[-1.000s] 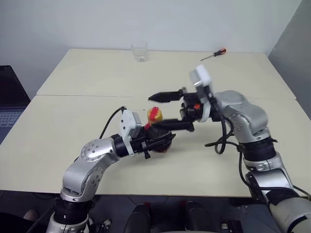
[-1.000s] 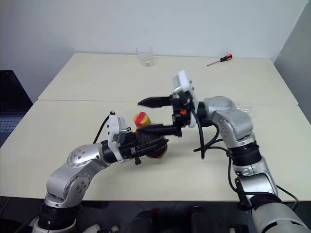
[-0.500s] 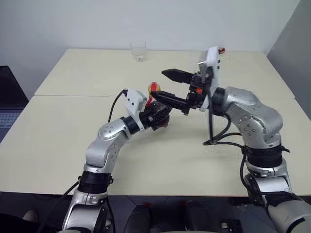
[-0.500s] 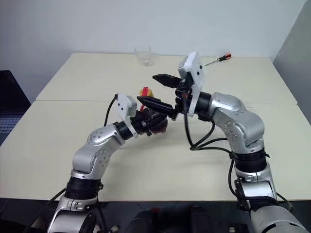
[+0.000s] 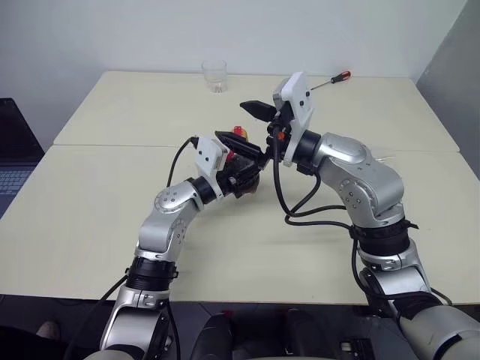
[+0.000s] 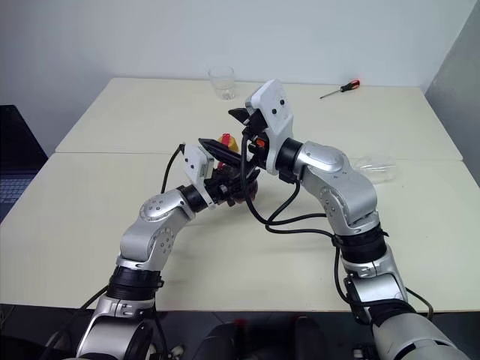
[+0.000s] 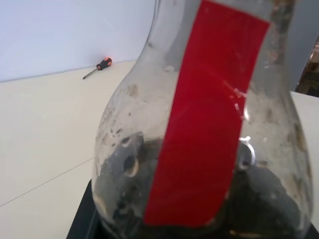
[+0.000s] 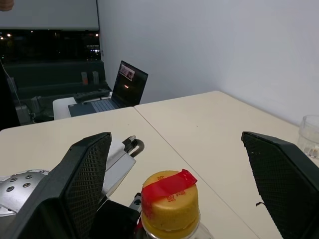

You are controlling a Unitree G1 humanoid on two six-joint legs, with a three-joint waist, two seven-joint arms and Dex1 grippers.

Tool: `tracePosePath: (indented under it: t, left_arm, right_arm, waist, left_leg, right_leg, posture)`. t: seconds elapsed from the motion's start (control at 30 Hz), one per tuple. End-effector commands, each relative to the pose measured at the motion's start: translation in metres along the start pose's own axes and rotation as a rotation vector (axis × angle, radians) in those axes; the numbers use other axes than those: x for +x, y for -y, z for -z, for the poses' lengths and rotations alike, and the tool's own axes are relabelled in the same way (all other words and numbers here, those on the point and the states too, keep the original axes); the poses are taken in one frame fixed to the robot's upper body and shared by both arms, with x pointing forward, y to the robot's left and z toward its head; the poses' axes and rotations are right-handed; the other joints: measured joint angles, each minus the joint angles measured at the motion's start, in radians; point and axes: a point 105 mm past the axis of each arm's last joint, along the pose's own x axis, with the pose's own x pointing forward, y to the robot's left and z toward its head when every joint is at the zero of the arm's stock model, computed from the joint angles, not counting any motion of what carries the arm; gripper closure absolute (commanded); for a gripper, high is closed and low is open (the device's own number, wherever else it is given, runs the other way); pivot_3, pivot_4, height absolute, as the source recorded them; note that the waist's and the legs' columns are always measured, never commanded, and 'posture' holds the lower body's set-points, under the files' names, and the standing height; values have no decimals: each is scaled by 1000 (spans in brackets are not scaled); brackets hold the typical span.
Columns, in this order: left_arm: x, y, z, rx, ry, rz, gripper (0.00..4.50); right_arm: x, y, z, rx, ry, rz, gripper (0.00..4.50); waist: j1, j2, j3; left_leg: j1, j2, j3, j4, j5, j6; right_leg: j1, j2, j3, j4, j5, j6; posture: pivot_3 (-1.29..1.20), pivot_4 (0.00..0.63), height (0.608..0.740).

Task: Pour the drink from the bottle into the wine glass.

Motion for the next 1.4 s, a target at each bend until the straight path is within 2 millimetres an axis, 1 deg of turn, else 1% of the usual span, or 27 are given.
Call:
tracePosePath:
  t: [0.03, 0.3, 0.4, 0.47, 0.7, 1.0, 1.1, 1.2, 1.23, 1.4]
  left_arm:
    - [3, 1, -21, 49, 71, 13, 2453]
    - [6, 2, -23, 44, 81, 22, 2453]
    - [6, 2, -23, 45, 81, 24, 2453]
    - [6, 3, -24, 46, 81, 28, 2453]
    - [7, 4, -25, 50, 83, 35, 2453]
    - [9, 5, -27, 53, 84, 43, 2453]
    - [9, 5, -27, 54, 85, 45, 2453]
    - [10, 5, -27, 55, 86, 47, 2453]
    - [10, 5, -27, 55, 86, 48, 2453]
    - [11, 5, -28, 58, 87, 51, 2453]
  right_arm:
    - [2, -6, -10, -43, 29, -25, 36]
    - [4, -6, 1, -54, -7, -42, 36]
    - [5, -6, 4, -55, -12, -45, 636]
    - [6, -6, 5, -50, -14, -45, 1283]
    - [8, -6, 13, -30, -32, -50, 1283]
    - [9, -3, 16, -18, -39, -45, 1283]
    - [9, -2, 18, -21, -44, -47, 1910]
    - [8, -1, 18, -20, -46, -48, 2960]
    - [8, -1, 19, -20, -46, -48, 3094]
    - [7, 0, 17, -15, -38, -44, 3091]
  waist:
    - [0, 0, 0]
    - [-1, 0, 0]
    - [-1, 0, 0]
    - [-1, 0, 0]
    - [-1, 0, 0]
    - [-1, 0, 0]
    - [-1, 0, 0]
    - [-1, 0, 0]
    - [-1, 0, 0]
    - [-1, 0, 0]
  left_leg:
    - [0, 0, 0, 0, 0, 0]
    - [0, 0, 0, 0, -1, 2]
    - [0, 0, 0, 0, -1, 2]
    - [0, 0, 0, 0, -1, 2]
    - [0, 0, 0, 0, -1, 2]
    - [0, 0, 0, 1, -1, 2]
    - [0, 0, 0, 1, -1, 2]
    - [0, 0, 1, 1, -1, 2]
    - [1, 0, 1, 1, -1, 2]
    - [1, 0, 1, 1, -1, 2]
  right_leg:
    - [0, 0, 0, 0, 0, 0]
    - [0, 0, 0, 1, 0, 0]
    - [0, 0, 0, 1, 0, 0]
    - [0, 0, 0, 1, 0, 0]
    - [0, 0, 0, 1, 0, 0]
    - [0, 0, 0, 1, 0, 0]
    - [0, 0, 0, 2, 0, 0]
    - [0, 0, 0, 2, 0, 0]
    - [0, 0, 1, 2, 0, 0]
    - [0, 0, 0, 3, 0, 0]
  posture:
    - [0, 150, 740]
    - [0, 150, 740]
    - [0, 150, 740]
    - [0, 150, 740]
    - [0, 150, 740]
    - [0, 150, 740]
    - [0, 150, 740]
    - [0, 150, 740]
    - [0, 150, 740]
    - [0, 150, 740]
